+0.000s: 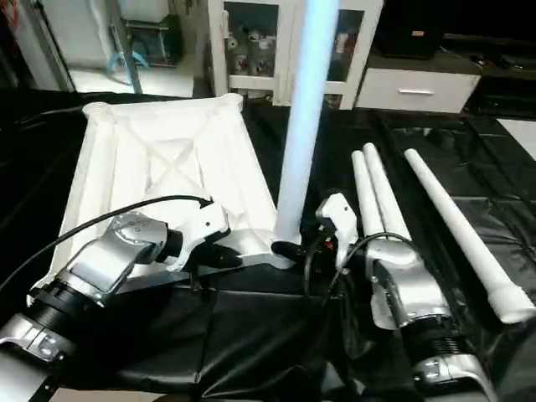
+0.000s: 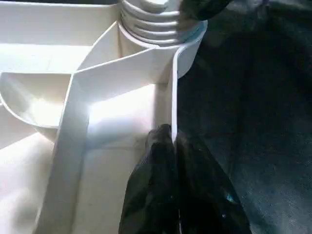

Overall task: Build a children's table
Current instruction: Rotate leg to tighten

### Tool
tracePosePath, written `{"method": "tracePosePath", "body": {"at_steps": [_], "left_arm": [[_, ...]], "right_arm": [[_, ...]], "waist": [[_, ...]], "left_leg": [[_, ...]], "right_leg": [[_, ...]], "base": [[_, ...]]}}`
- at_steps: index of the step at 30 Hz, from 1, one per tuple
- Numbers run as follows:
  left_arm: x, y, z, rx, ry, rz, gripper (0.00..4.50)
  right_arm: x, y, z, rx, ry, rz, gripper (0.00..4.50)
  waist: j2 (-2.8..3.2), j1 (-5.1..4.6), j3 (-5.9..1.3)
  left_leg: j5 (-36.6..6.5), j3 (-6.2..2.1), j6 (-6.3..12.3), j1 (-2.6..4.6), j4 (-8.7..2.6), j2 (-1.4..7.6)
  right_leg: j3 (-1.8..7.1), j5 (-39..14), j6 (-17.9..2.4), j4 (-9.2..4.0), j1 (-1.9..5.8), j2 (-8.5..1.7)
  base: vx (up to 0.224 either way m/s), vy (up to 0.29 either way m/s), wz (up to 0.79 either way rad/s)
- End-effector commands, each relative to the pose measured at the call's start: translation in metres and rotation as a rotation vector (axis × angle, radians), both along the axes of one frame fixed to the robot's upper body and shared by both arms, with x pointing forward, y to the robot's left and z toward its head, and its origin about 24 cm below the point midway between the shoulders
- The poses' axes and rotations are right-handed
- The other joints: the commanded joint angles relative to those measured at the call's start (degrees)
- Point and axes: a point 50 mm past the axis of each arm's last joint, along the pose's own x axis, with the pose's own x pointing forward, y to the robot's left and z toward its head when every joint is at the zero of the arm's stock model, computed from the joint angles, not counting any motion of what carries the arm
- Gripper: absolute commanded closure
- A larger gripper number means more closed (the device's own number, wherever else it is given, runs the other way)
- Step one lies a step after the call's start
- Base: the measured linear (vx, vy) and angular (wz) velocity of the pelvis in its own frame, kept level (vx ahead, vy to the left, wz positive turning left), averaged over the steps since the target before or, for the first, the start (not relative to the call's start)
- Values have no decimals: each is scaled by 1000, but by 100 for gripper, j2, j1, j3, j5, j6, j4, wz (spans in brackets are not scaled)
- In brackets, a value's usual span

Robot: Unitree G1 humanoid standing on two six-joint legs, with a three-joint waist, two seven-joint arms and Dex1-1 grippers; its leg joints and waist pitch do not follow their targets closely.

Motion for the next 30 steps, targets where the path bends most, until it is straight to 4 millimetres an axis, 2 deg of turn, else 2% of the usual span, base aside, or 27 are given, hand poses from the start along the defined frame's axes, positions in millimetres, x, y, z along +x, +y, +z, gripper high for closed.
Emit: {"method": "tracePosePath", "body": {"at_steps": [1,3,4,5,7,9,10,11,13,14,15,16,17,18,19,20,21,22,23,24,25,26,27,28,29,30], "left_arm": [[-2,-8,-4,1,19,-13,450],[-1,-9,-4,-1,13,-5,450],[0,-10,-3,-2,12,-3,450],[1,-12,-3,-5,9,-2,450],[1,-13,-2,-6,8,-4,450],[0,-15,-2,-8,8,-6,450],[0,-15,-2,-8,8,-5,450],[1,-16,-2,-9,8,-3,450],[1,-16,-3,-9,5,5,450],[1,-16,-3,-9,5,9,450],[2,-16,-3,-9,5,13,450],[2,-16,-4,-8,4,18,450],[2,-16,-4,-8,4,18,450],[2,-16,-4,-8,4,20,450],[2,-16,-4,-9,3,25,450],[2,-17,-5,-9,2,28,450],[2,-16,-5,-9,2,28,450],[2,-16,-5,-9,2,30,450],[2,-16,-5,-10,3,32,450],[2,-16,-5,-11,3,35,450],[2,-15,-5,-11,4,37,450],[2,-15,-5,-11,4,37,450],[2,-15,-6,-12,4,39,450],[2,-15,-6,-12,4,39,450],[2,-15,-6,-11,4,43,450],[2,-15,-6,-11,4,43,450]], "right_arm": [[1,2,-11,15,34,-138,188],[0,8,-16,35,48,-190,188],[-1,12,-18,47,57,-213,188],[-3,22,-22,60,67,-265,188],[-4,31,-24,57,69,-309,188],[-4,41,-27,28,63,-373,188],[-2,47,-28,11,64,-421,188],[-1,52,-29,1,67,-451,188],[2,62,-32,-60,62,-546,189],[4,65,-32,-91,58,-593,189],[5,67,-32,-123,51,-639,189],[7,70,-32,-161,44,-700,189],[7,70,-32,-161,44,-700,189],[8,70,-32,-171,39,-719,189],[10,71,-30,-207,20,-785,189],[12,70,-29,-221,6,-817,189],[12,70,-28,-224,1,-826,189],[13,69,-27,-231,-12,-853,189],[14,67,-25,-238,-31,-878,189],[14,67,-24,-247,-47,-890,189],[14,66,-23,-253,-57,-896,189],[14,66,-23,-253,-57,-896,189],[14,67,-23,-258,-59,-896,189],[14,67,-23,-258,-59,-896,189],[15,69,-22,-240,-60,-904,189],[15,69,-22,-240,-60,-904,189]], "waist": [[-11,-1,-400],[-10,-59,-376],[-10,-59,-376],[-6,-76,-363],[-1,-113,-345],[-2,-157,-344],[6,-202,-322],[8,-252,-313],[27,-322,-298],[72,-368,-288],[93,-417,-285],[168,-464,-259],[200,-522,-239],[269,-465,-194],[269,-465,-194],[88,-388,-208],[-110,-282,-185],[-200,-307,-126],[-264,-311,-187],[-130,-207,-283],[44,-187,-355],[55,-207,-360],[56,-232,-346],[25,-258,-315],[25,-254,-290],[-2,-263,-283]], "left_leg": [[-1578,-93,142,69,-420,282],[-1838,-115,66,70,-441,273],[-1838,-115,66,70,-441,273],[-1989,-126,19,98,-446,264],[-2157,-160,-46,73,-478,265],[-2332,-187,-113,80,-486,253],[-2511,-210,-170,82,-490,241],[-2708,-225,-197,120,-474,222],[-2937,-253,-208,145,-467,217],[-3100,-286,-241,136,-498,234],[-3212,-313,-276,137,-518,242],[-3572,-398,-364,93,-595,285],[-4202,-464,-399,65,-727,370],[-4957,-457,-442,-84,-1056,536],[-4957,-457,-442,-84,-1056,536],[-4896,-190,-301,83,-1148,448],[-3914,-139,-418,545,-381,46],[-2986,-104,-288,771,248,-124],[-2059,-151,-142,586,381,-134],[-1078,-332,-59,-102,-106,82],[-1206,-361,-280,35,-438,250],[-1410,-355,-336,87,-460,267],[-1588,-339,-370,102,-481,269],[-1969,-314,-377,111,-497,253],[-2342,-268,-345,187,-477,204],[-2473,-232,-275,235,-451,173]], "right_leg": [[250,-2099,-1115,-399,284,-384],[235,-2510,-952,-453,278,-387],[235,-2510,-952,-453,278,-387],[229,-2861,-801,-503,248,-396],[200,-3174,-626,-537,256,-393],[170,-3397,-502,-568,241,-398],[139,-3624,-408,-598,225,-397],[95,-3882,-292,-655,206,-400],[35,-4077,-179,-720,186,-397],[-8,-4036,-177,-735,202,-397],[-55,-3970,-168,-746,232,-382],[-135,-3804,-148,-710,310,-361],[-188,-3455,-154,-596,415,-305],[-142,-2587,-309,-38,594,-161],[-142,-2587,-309,-38,594,-161],[95,-1469,-474,289,389,-70],[187,-4554,-84,-671,-173,-356],[121,-5948,95,-1121,-451,-663],[193,-6370,177,-1122,-256,-835],[257,-5442,163,-661,490,-913],[102,-2928,-174,-428,304,-434],[107,-2361,-351,-379,281,-404],[118,-2025,-524,-350,272,-374],[151,-2003,-707,-354,269,-363],[195,-2506,-722,-422,203,-359],[214,-2898,-676,-483,166,-382]], "base": [[0,0,0],[0,0,0],[0,0,0],[0,0,0],[0,0,0],[0,0,0],[0,0,0],[0,0,0],[0,0,0],[0,0,0],[0,0,0],[-38,32,-18],[-72,26,-12],[-72,26,-12],[-69,6,7],[47,-62,14],[47,-62,14],[60,-84,-8],[79,10,-37],[79,10,-37],[91,37,-25],[0,0,0],[0,0,0],[0,0,0],[0,0,0],[0,0,0]]}}
